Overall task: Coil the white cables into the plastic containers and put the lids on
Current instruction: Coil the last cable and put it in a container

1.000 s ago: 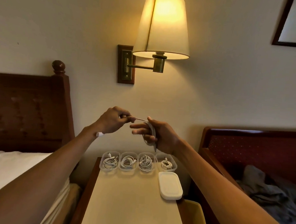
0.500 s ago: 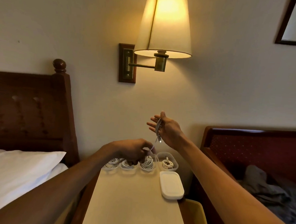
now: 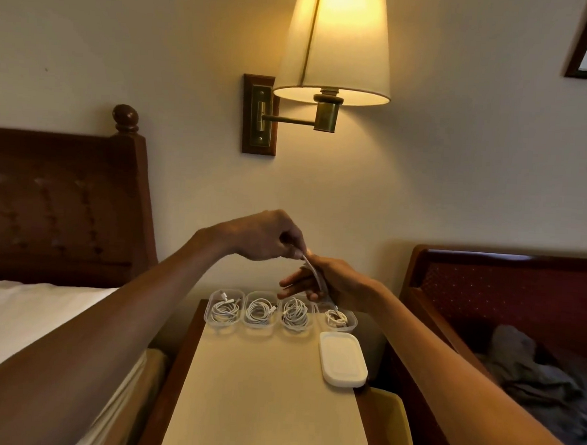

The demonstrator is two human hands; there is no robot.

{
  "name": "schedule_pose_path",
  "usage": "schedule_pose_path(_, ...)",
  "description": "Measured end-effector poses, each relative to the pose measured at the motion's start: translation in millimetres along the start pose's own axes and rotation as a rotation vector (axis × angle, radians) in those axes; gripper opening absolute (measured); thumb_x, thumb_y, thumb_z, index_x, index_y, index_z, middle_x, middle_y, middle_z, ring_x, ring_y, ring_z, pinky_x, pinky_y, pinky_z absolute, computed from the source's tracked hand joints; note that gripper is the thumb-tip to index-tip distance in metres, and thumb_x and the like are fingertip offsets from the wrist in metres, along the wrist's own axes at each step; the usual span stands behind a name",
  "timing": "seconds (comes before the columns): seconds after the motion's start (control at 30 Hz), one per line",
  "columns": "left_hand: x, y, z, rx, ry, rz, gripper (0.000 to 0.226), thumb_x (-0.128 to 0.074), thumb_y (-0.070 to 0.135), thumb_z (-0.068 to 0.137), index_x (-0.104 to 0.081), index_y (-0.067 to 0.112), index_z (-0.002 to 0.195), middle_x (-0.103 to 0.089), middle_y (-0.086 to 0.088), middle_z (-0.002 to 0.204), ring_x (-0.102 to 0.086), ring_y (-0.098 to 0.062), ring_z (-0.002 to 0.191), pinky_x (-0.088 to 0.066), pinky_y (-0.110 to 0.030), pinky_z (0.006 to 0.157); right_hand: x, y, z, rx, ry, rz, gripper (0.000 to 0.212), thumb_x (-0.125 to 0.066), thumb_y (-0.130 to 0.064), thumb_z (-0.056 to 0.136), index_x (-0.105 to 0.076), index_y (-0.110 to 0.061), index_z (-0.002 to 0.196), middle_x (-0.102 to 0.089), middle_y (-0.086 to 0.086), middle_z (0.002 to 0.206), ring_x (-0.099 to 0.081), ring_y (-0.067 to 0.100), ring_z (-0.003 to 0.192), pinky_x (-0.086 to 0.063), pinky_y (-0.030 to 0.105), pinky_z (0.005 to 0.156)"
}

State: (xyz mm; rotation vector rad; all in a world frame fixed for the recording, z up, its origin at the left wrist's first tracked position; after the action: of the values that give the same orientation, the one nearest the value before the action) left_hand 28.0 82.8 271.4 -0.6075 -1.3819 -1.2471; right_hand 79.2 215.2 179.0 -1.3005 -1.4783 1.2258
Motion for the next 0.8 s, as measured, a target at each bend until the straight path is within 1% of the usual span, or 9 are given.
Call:
schedule_pose_path(0.07,-0.3,-6.3,0.2,-0.004,0.077,0.027,0.017,-0.068,0.016,0.092,-0.077,0.018,0.106,-0.074,0.006,0.097,-0.066,-0.006,0.091,-0.056,-0.036,0.086,0.1,-0.2,-1.7,-0.005,-0.068,0.067,0.076,-0.018,-0.054,0.102,-0.063,0.006,0.094,-0.07,0.021,0.087,-0.045,0.011,0.043,-0.036,0.016,0.042)
schedule_pose_path(0.13,-1.8,-11.6,-1.3,-0.012,0.164,0.071,0.016,-0.066,0.017,0.093,-0.076,0.02,0.106,-0.074,0.007,0.098,-0.063,-0.005,0.09,-0.055,-0.036,0.084,-2.1,-2.6,-2.6,0.002,-0.131,0.162,0.078,-0.017,-0.06,0.1,-0.058,0.001,0.073,-0.064,0.017,0.069,-0.031,0.009,0.035,-0.032,0.016,0.041)
schedule_pose_path(0.27,-9.2,-16.2,-5.6,-0.119,0.479,0.393,0.014,-0.068,0.029,0.091,-0.077,0.029,0.102,-0.066,0.006,0.108,-0.048,-0.015,0.101,-0.044,-0.038,0.08,-4.9,-6.7,-2.3,-0.022,-0.143,0.332,0.07,-0.022,-0.061,0.099,-0.041,-0.012,0.053,-0.045,0.006,0.051,-0.025,0.006,0.031,-0.023,0.015,0.037)
schedule_pose_path(0.33,-12.9,-15.1,-5.6,-0.158,0.562,0.378,0.013,-0.07,0.026,0.09,-0.078,0.026,0.1,-0.064,0.002,0.104,-0.051,-0.019,0.099,-0.045,-0.037,0.078,-6.6,-9.1,-2.0,-0.016,-0.163,0.387,0.069,-0.022,-0.059,0.1,-0.039,-0.013,0.051,-0.041,0.004,0.048,-0.026,0.005,0.029,-0.024,0.013,0.033)
schedule_pose_path(0.4,-16.3,-15.3,-3.6,-0.154,0.568,0.18,0.012,-0.07,0.02,0.09,-0.078,0.02,0.099,-0.069,0.001,0.096,-0.058,-0.014,0.089,-0.048,-0.032,0.074,-6.9,-11.0,-2.6,-0.003,-0.168,0.419,0.069,-0.023,-0.056,0.101,-0.04,-0.013,0.049,-0.041,0.003,0.047,-0.027,0.005,0.027,-0.024,0.012,0.03)
schedule_pose_path(0.5,-21.9,-20.7,-0.9,-0.014,0.539,-0.258,0.011,-0.071,0.009,0.089,-0.078,0.01,0.098,-0.075,-0.002,0.087,-0.07,-0.011,0.079,-0.057,-0.027,0.073,-8.2,-15.2,-4.4,0.042,-0.173,0.425,0.068,-0.024,-0.052,0.102,-0.043,-0.013,0.049,-0.042,0.003,0.045,-0.028,0.004,0.026,-0.023,0.011,0.029)
schedule_pose_path(0.6,-29.8,-23.7,-0.8,0.106,0.462,-0.699,0.014,-0.069,0.004,0.089,-0.074,-0.001,0.1,-0.075,-0.019,0.091,-0.074,-0.028,0.086,-0.061,-0.035,0.078,-9.0,-18.2,-2.6,0.087,-0.172,0.421,0.065,-0.025,-0.049,0.102,-0.052,-0.01,0.056,-0.044,0.004,0.045,-0.028,0.004,0.026,-0.021,0.01,0.029)
schedule_pose_path(0.7,-31.6,-20.9,-3.4,0.173,0.404,-0.869,0.016,-0.067,0.003,0.09,-0.071,-0.006,0.102,-0.072,-0.027,0.095,-0.072,-0.034,0.09,-0.061,-0.037,0.081,-3.0,-16.8,0.3,0.11,-0.069,0.345,0.065,-0.028,-0.05,0.102,-0.053,-0.008,0.058,-0.045,0.004,0.045,-0.029,0.005,0.026,-0.022,0.011,0.029)
schedule_pose_path(0.8,-33.3,-19.9,-5.2,0.226,0.384,-0.862,0.016,-0.066,0.006,0.092,-0.07,-0.005,0.102,-0.072,-0.027,0.095,-0.072,-0.037,0.089,-0.061,-0.041,0.079,3.3,-14.1,2.6,0.127,0.083,0.271,0.059,-0.034,-0.054,0.1,-0.045,-0.007,0.065,-0.046,0.004,0.047,-0.03,0.006,0.028,-0.023,0.012,0.031)
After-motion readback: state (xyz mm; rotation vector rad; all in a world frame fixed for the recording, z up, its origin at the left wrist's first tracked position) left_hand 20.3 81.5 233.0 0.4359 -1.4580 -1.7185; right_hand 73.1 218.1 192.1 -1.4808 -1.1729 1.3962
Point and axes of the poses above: each hand's wrist, its own z-axis towards the middle knuckle, its own x-axis out of the back of the hand, y = z × x, the point moved 4 cm from there along z, towards the middle knuckle
